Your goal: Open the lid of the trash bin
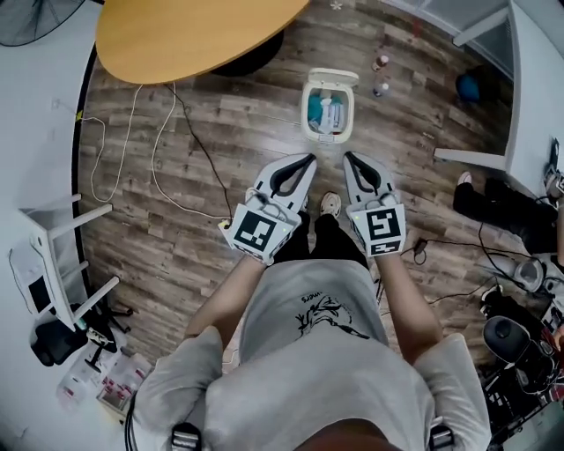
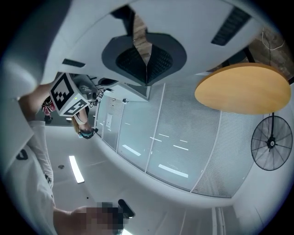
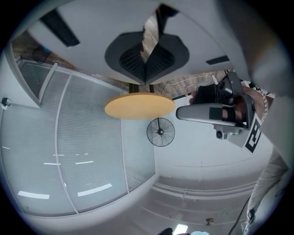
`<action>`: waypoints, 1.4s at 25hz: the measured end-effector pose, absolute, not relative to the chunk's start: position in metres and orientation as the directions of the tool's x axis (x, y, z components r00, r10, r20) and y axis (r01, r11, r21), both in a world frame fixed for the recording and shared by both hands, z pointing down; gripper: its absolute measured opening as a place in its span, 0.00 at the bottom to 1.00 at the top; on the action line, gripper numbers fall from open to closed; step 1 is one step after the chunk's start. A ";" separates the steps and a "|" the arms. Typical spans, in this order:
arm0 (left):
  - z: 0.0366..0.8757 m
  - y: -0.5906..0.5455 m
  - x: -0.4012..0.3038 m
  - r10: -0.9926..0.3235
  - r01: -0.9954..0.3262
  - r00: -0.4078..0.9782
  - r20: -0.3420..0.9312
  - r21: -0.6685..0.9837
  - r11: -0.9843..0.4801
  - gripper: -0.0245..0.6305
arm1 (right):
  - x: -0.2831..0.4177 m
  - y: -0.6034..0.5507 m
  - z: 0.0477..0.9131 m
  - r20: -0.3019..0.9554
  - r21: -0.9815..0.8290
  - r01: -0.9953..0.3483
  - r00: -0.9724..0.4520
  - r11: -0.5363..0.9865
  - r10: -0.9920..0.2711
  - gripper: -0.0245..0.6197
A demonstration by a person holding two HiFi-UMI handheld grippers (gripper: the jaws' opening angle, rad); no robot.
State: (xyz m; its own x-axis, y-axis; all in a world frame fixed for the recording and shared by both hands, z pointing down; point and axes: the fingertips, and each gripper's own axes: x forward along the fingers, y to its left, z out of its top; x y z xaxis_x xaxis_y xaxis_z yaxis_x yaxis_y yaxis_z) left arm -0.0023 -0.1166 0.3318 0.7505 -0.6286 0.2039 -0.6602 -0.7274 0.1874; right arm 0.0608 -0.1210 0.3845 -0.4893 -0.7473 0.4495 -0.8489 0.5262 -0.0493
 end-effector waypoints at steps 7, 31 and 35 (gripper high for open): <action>0.279 -0.104 -0.004 -0.635 -0.654 0.756 0.157 0.165 -0.738 0.07 | 0.063 -0.112 0.321 0.387 -0.045 -0.850 -0.499 0.525 -0.775 0.05; 0.146 -0.069 -0.013 -0.610 -0.608 0.793 0.020 0.098 -0.788 0.07 | 0.057 -0.079 0.155 0.171 -0.003 -0.837 -0.539 0.547 -0.824 0.05; 0.132 -0.068 -0.016 -0.606 -0.605 0.795 0.021 0.092 -0.791 0.07 | 0.058 -0.075 0.136 0.155 0.002 -0.836 -0.541 0.548 -0.827 0.05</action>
